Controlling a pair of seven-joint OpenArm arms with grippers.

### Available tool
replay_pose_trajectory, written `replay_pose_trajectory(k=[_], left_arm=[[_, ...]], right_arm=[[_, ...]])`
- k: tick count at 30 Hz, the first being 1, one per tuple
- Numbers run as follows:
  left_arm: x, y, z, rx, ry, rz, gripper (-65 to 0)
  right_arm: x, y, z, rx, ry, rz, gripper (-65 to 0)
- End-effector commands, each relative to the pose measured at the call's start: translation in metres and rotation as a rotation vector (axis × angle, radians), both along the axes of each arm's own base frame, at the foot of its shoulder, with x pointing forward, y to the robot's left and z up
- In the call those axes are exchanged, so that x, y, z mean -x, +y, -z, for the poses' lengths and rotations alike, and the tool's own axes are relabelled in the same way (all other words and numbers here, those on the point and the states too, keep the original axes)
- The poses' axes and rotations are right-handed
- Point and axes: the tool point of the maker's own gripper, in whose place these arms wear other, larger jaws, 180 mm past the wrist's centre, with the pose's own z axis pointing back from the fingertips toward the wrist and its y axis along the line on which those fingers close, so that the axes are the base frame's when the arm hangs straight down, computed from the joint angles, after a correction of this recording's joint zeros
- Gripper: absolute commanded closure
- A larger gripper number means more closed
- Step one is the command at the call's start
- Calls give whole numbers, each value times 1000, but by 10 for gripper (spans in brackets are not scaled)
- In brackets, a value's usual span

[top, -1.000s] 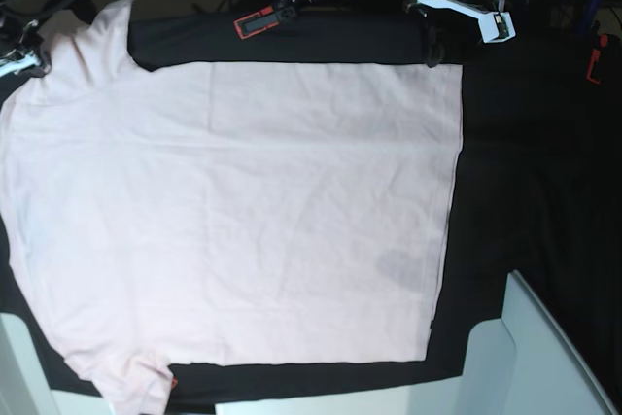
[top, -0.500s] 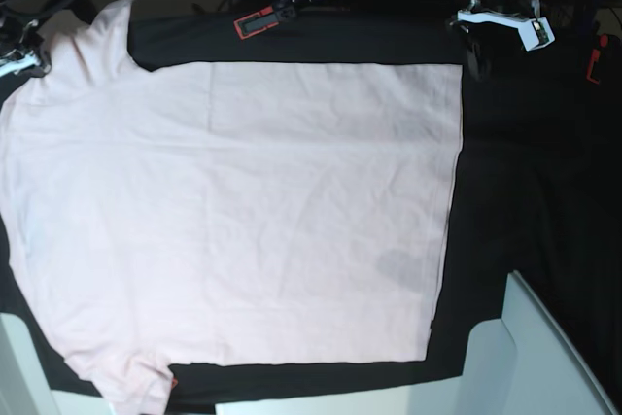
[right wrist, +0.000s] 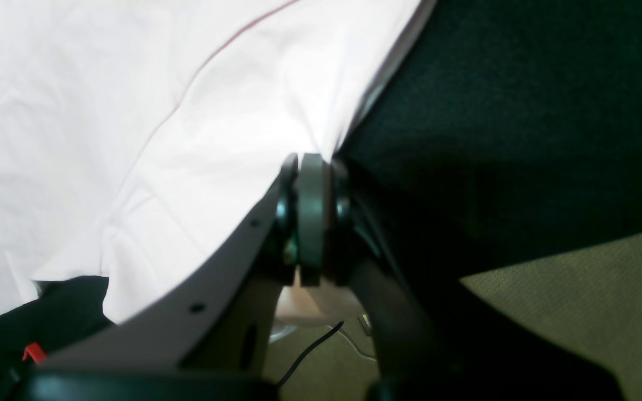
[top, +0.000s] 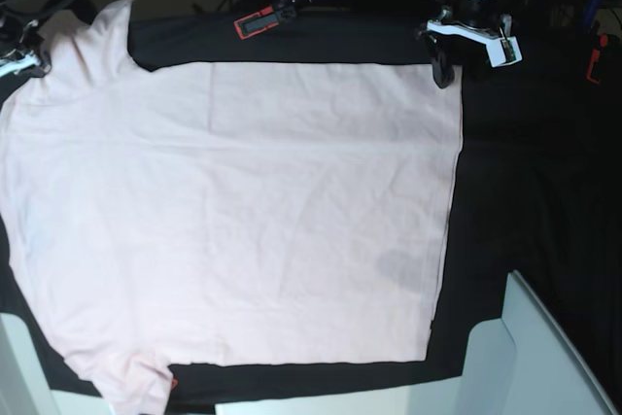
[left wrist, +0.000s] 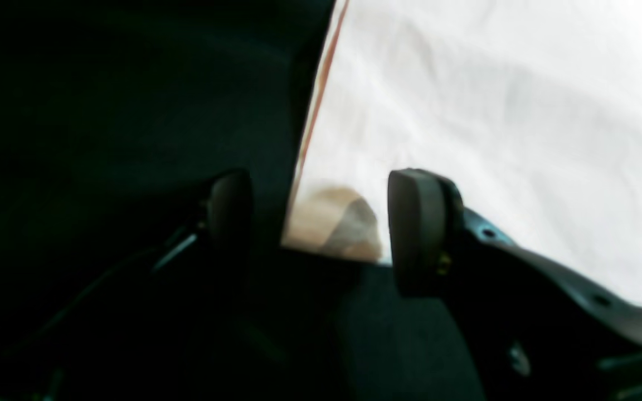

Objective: Fold the T-shirt properly
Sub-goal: 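Close the left gripper on the shirt's side edge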

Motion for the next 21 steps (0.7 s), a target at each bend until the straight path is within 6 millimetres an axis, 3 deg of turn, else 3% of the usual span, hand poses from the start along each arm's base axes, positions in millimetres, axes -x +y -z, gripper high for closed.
replay_pose_trajectory(k=[1,9,14,21], left_arm=[[4,1,2,1,10,3,-381],[4,-3,3,8,13,8,-380],[4,-22,7,34,21,54,-378],[0,-23,7,36,17,52,-376]], right_arm=[[9,5,5,-7,52,-31,-3],[9,5,5,-7,52,-31,-3],[9,5,5,-7,52,-31,-3],[9,5,5,-7,52,-31,-3]])
